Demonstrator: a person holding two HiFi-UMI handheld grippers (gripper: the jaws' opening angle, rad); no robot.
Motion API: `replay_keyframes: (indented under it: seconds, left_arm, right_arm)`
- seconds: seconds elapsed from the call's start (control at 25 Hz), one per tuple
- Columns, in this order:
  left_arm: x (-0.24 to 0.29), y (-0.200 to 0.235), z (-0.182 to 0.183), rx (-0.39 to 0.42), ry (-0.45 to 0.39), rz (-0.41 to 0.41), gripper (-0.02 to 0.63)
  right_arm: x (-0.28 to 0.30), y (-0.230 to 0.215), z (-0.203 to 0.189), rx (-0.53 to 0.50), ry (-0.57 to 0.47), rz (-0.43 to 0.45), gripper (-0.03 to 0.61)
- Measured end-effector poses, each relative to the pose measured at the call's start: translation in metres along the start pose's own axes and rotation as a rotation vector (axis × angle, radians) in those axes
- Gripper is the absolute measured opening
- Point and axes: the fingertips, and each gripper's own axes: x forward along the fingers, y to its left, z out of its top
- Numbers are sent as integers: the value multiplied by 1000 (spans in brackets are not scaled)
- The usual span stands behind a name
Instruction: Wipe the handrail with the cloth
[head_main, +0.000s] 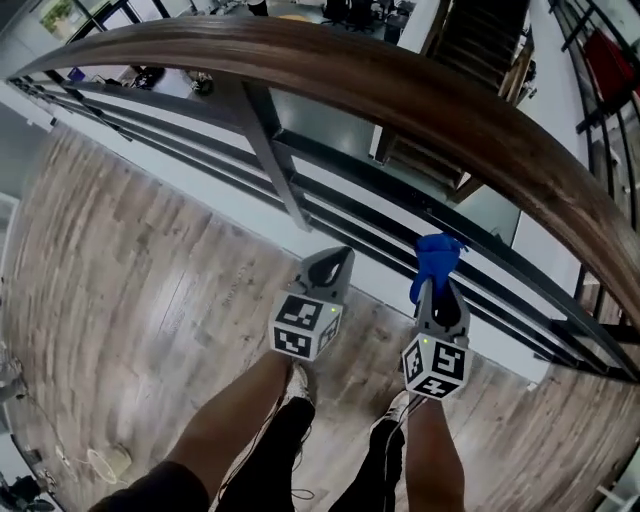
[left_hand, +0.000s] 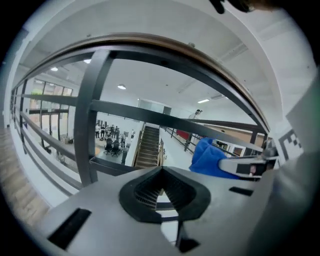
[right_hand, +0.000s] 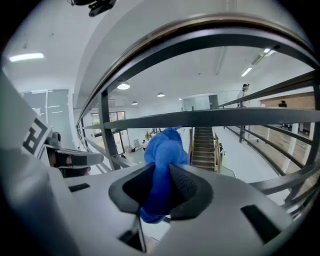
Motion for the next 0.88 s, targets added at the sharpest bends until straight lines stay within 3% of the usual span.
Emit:
replay_keyframes:
  seconds: [0.12,0.24,0.4,0.64,0.88]
  left_arm:
    - [-11,64,8,10,0,13,5]
    - [-22,114,19,56,12,34,5]
    - [-31,165,30,43,19,68,5]
    - [-39,196,39,46,18,59,5]
    - [-46,205,32,1,23,84,5]
  right_arm:
    - [55,61,0,-57,11,69,89]
    - [99,102,4,-5,37,95,89]
    - [143,147,12,51,62,97,89]
    - [198,216,25,10,85,145,89]
    - [229,251,5,-27,187,154,89]
